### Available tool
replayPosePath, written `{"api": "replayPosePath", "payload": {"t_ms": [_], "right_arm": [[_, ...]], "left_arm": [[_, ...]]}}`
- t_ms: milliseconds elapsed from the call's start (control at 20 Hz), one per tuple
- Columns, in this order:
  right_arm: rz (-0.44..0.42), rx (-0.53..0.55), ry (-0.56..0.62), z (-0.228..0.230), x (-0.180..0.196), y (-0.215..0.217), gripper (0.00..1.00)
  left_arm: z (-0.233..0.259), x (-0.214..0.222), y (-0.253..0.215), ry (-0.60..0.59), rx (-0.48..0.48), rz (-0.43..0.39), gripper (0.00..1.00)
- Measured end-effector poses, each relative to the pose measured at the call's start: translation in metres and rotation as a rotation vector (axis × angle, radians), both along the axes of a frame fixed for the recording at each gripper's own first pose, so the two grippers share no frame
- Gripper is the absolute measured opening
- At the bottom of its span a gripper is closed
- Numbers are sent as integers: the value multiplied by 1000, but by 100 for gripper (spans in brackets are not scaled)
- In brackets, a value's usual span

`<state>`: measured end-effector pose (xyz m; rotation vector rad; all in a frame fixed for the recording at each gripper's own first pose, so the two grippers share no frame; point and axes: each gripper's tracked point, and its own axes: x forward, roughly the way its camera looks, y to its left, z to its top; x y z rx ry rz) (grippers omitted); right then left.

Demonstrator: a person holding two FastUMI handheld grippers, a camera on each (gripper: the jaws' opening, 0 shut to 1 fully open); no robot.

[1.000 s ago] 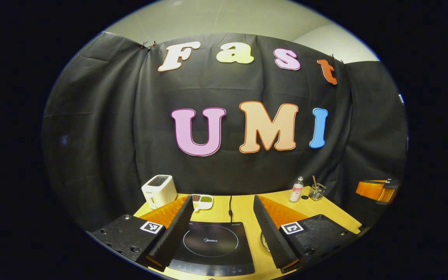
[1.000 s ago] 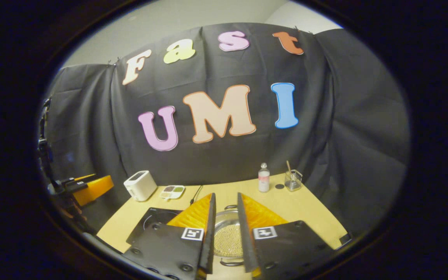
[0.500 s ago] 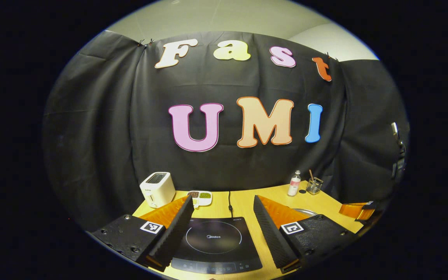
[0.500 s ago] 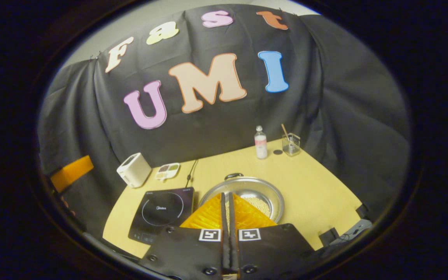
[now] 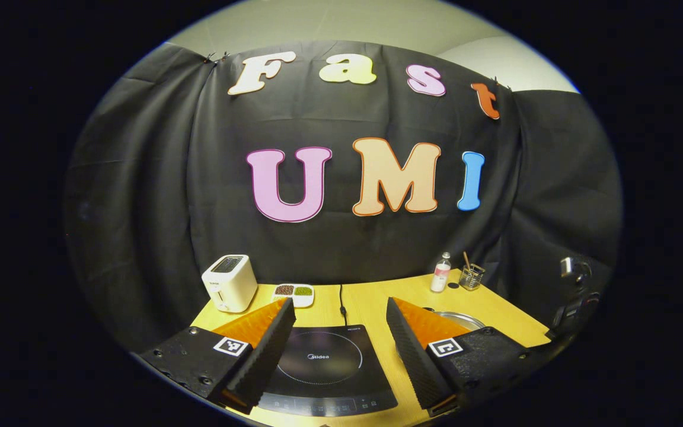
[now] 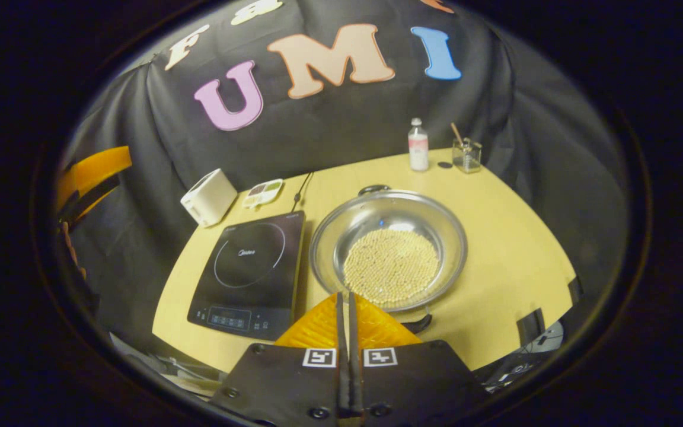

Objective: First push the handle of the pot to place it horizontally, then grasp the pot with both hands and set it on the induction cooktop.

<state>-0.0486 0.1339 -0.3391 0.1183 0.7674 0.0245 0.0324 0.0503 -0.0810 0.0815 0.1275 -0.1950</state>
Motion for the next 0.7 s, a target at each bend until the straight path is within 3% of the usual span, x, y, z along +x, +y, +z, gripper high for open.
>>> {"api": "replayPosePath", "payload": {"t_ms": [100,250,400,700], "right_arm": [[7,7,65,-16,-1,-1,3],[-2,10,164,-49,-1,-7,0],[-3,36,262,-74,-3,-6,3],[4,42,360,-98,0,-9,3]], "left_arm": [[-2,2,1,10,0,11,95],[-7,5,4,28,0,37,91],[-8,7,9,38,12,67,95],[-12,15,12,57,16,111,95]]}}
